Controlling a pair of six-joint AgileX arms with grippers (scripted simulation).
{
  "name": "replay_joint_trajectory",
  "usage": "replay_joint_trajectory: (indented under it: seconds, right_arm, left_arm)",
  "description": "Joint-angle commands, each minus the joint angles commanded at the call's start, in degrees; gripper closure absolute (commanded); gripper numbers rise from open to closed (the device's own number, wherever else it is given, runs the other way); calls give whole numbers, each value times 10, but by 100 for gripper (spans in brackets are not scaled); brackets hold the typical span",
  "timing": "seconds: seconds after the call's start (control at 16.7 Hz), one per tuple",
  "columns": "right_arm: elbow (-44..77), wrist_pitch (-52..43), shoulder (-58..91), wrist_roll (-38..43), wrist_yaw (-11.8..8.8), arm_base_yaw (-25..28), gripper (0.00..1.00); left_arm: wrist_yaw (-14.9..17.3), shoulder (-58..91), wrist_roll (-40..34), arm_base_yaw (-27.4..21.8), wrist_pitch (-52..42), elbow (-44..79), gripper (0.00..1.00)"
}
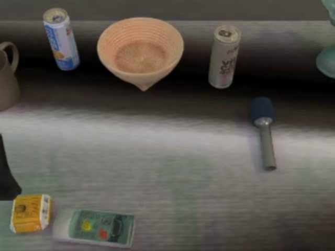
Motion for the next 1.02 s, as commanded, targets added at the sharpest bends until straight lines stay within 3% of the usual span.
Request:
replay_joint_trajectory:
  seconds: [0.72, 1.02]
  right_arm:
    - [449, -345, 665, 154, 19, 143, 0]
    - [601, -450, 858, 205, 23, 191, 0]
  left_arm:
    - [0, 0, 0, 0, 0, 0, 0]
    - [0, 0, 0, 0, 0, 0, 0]
